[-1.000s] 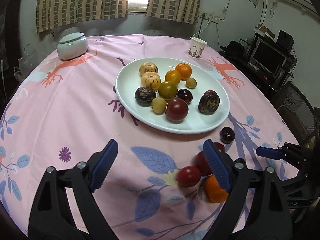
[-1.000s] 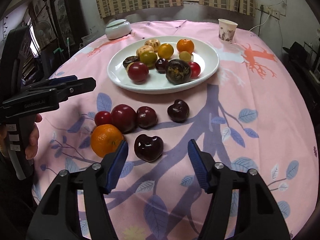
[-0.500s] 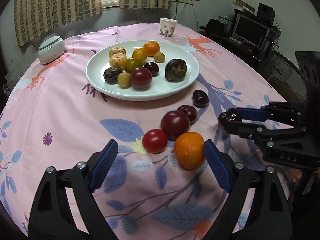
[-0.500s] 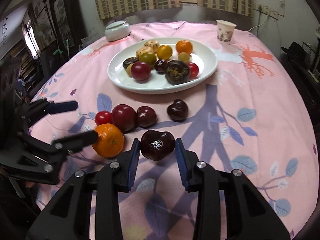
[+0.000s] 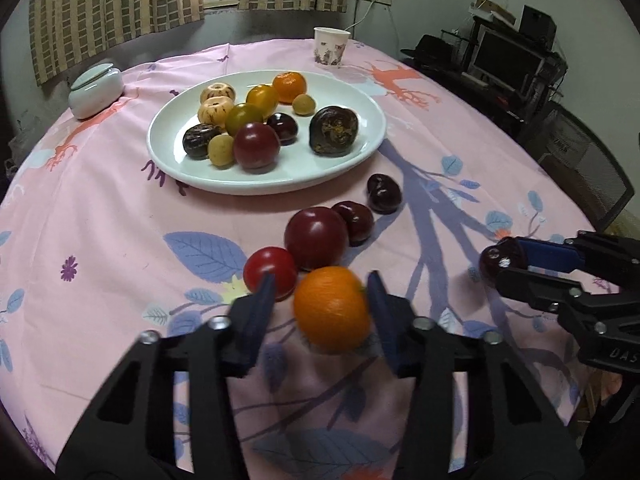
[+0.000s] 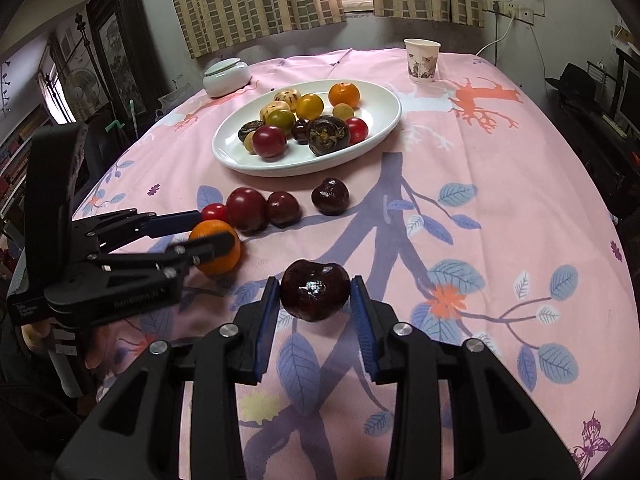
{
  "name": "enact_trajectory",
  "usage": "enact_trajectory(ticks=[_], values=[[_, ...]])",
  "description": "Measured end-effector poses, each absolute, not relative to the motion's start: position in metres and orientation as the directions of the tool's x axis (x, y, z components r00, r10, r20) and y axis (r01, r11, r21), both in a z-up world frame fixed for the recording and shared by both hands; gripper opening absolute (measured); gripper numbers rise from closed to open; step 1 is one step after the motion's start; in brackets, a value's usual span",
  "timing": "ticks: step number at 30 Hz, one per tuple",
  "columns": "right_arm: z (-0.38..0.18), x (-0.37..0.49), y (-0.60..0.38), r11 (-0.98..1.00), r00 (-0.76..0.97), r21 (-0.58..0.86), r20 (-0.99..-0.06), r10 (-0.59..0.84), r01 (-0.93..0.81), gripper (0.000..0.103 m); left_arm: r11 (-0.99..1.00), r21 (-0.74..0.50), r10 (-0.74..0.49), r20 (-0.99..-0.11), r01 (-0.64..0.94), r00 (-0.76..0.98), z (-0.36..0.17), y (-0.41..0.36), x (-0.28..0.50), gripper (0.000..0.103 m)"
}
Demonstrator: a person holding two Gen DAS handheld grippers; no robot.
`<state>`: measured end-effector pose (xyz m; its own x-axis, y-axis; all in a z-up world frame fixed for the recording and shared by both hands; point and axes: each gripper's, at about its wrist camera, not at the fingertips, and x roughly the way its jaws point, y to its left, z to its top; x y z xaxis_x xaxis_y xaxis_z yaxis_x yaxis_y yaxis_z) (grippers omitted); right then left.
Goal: Organize fruits
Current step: 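Grasp the orange with the left tool while the right tool grasps a dark plum, then place the orange on the plate with the left tool while the right tool places the plum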
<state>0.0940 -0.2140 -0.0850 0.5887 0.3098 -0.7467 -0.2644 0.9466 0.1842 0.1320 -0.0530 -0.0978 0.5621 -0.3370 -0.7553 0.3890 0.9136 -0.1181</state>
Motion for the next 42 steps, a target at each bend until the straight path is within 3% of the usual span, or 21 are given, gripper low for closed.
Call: enact_trajectory(ticks=[22, 33, 42], values=[[-0.064, 0.124, -0.176, 0.910, 0.582, 0.189, -0.716, 0.384, -0.368, 0.037, 0.928, -0.133, -0.331, -0.721, 0.348, 0.608, -0.077, -0.028, 0.132, 0.035], [-0.062, 0.232, -0.138, 0.901, 0.534, 0.103, -0.775, 0.338, -0.421, 0.036, 0.967, -0.090, -0.233, -0.690, 0.238, 0.685, -0.029, 0.003, 0.244, 0.035], [-0.080, 0.270, -0.138, 0.925, 0.549, 0.087, -0.782, 0.294, -0.371, 0.036, 0.982, -0.111, -0.182, -0.765, 0.152, 0.618, -0.063, 0.010, 0.341, 0.035]])
